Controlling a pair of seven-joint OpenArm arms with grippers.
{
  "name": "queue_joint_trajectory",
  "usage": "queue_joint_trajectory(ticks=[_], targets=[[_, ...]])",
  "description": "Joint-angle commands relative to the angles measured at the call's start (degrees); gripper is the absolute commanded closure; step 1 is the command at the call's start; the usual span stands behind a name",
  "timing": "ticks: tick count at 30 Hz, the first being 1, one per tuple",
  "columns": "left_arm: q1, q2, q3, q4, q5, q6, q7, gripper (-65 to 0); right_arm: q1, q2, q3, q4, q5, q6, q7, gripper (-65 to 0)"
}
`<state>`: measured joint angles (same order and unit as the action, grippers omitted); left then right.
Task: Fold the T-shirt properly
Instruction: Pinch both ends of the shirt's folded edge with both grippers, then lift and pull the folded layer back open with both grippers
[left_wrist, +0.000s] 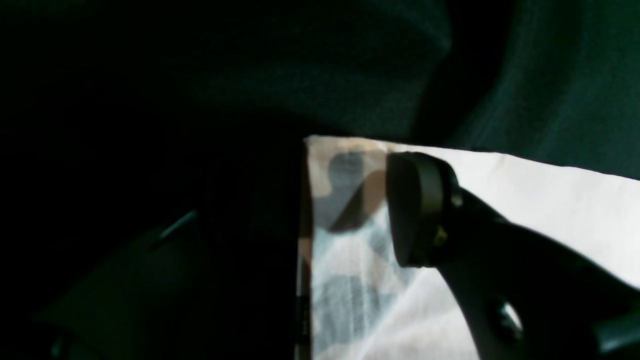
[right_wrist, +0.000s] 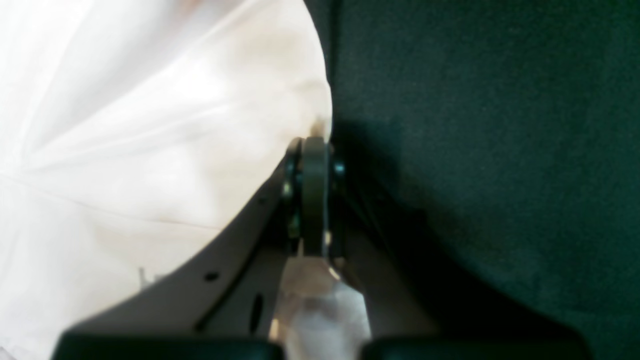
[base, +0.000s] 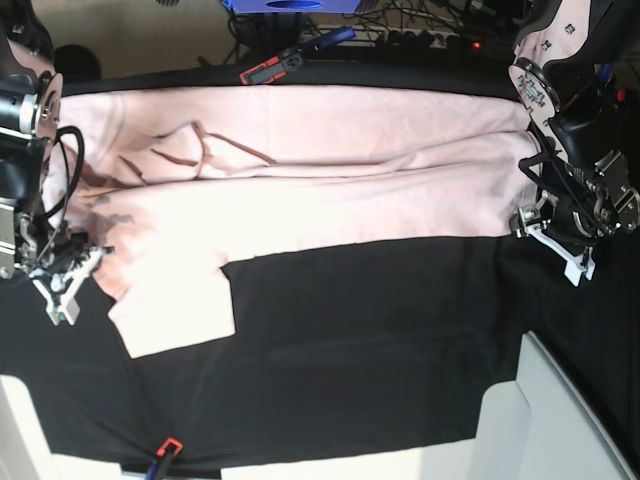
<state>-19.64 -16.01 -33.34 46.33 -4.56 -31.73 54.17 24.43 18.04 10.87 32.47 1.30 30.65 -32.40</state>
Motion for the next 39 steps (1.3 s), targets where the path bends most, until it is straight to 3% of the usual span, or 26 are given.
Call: queue_joint_trajectory(ticks=[1, 3, 6, 8, 17, 31, 39], targets=[[-0.6, -0.3, 0.2, 0.3, -0.1, -0.1, 0.6, -40.6, 0.4, 0.6, 0.0, 0.2, -0.7, 0.6, -1.9, -0.3], [-0.6, -0.2, 0.2, 0.3, -0.1, -0.1, 0.6, -33.1, 0.4, 0.6, 0.0, 0.2, -0.7, 0.6, -1.9, -0.3], [-0.6, -0.2, 0.2, 0.2, -0.2, -0.1, 0.6, -11.8, 0.4, 0.6, 0.0, 0.2, -0.7, 0.6, -1.9, -0.3], [-0.6, -0.2, 0.3, 0.2, -0.2, -0.1, 0.6, -0.8, 0.4, 0.6, 0.0, 0.2, -0.7, 0.6, -1.9, -0.3], [-0.6, -0.2, 0.1, 2.9, -0.1, -0.1, 0.3, 0.0, 0.5, 0.5, 0.1, 0.3, -0.7, 0.6, -1.6, -0.3], [-1.1, 4.4, 0.5, 21.6, -0.1, -0.1, 5.3, 0.0, -0.4, 0.6, 0.1, 16.0, -0.7, 0.2, -5.4, -0.1], [-1.8, 5.2, 0.5, 23.8, -0.2, -0.1, 5.3, 0.0, -0.3, 1.4, 0.2, 21.0, -0.8, 0.1, -7.6, -0.1]])
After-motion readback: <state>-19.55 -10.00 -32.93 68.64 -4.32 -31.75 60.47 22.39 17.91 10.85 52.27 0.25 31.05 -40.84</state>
